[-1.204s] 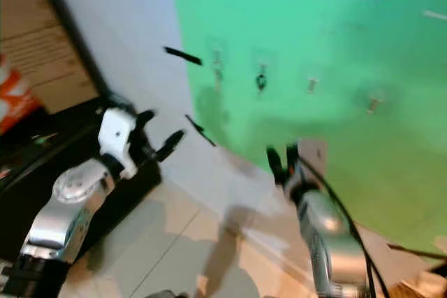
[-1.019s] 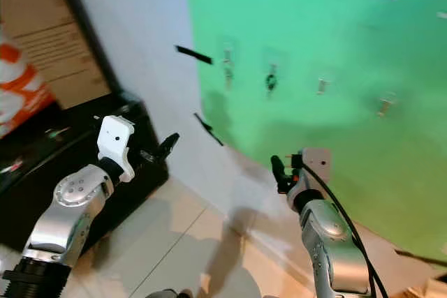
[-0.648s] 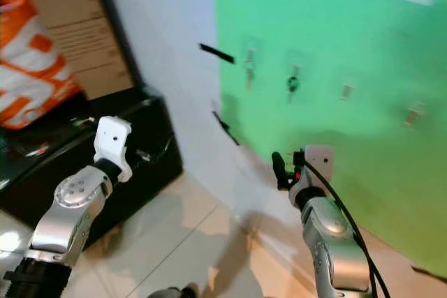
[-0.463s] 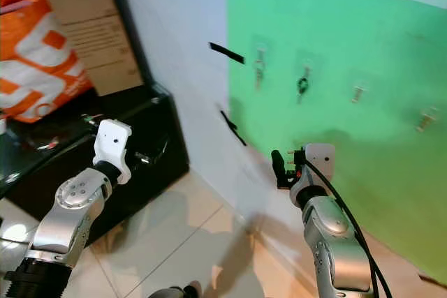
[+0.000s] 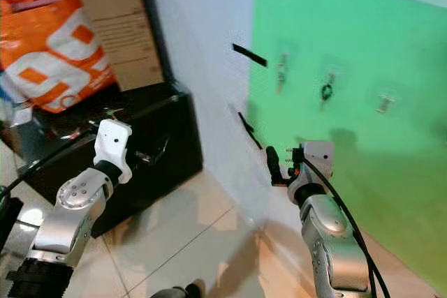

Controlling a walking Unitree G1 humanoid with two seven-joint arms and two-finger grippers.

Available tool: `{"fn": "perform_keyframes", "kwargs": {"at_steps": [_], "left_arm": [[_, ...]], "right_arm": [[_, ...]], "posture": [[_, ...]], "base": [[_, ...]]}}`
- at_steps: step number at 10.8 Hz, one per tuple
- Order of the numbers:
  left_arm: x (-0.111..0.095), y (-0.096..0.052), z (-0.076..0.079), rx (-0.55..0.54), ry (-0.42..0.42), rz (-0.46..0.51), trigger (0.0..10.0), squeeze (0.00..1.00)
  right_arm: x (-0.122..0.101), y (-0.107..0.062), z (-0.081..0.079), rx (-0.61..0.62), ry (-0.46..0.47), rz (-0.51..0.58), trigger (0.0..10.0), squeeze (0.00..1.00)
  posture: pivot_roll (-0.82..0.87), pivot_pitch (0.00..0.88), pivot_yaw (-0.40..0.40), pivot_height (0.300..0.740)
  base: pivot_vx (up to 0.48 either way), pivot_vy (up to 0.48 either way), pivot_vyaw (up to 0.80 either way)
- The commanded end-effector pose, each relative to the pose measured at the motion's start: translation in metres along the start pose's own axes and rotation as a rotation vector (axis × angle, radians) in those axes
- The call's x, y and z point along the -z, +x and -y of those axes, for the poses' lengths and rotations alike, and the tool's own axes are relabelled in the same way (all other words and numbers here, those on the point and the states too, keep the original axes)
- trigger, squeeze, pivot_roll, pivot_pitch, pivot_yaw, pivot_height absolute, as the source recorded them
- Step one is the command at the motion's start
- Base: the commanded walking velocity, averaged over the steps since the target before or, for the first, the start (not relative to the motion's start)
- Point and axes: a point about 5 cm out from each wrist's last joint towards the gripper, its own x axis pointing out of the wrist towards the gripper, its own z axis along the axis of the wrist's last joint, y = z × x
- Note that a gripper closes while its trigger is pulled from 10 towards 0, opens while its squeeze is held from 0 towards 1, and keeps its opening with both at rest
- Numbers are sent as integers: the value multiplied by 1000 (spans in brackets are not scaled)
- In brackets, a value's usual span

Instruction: Hang keys on a hook

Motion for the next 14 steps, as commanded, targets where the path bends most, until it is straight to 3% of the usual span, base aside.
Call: {"fn": "perform_keyframes", "kwargs": {"at_steps": [1,5,9,14], "left_arm": [[-5,0,-3,-10,11,22,10000,0],[-7,1,-3,-17,3,26,10000,0],[-8,1,-2,-23,1,30,10000,0],[-9,1,0,-21,3,36,10000,0]], "right_arm": [[-5,2,-1,9,1,27,10000,1000],[-7,2,-2,-2,-15,37,10000,1000],[-8,4,-2,-4,-28,40,10000,1000],[-9,4,-1,9,-31,42,10000,1000]], "posture": [[-156,0,69,740],[-152,0,61,740],[-146,0,52,740],[-149,0,51,740]], "base": [[274,0,0],[282,0,0],[282,0,800],[311,0,0]]}}
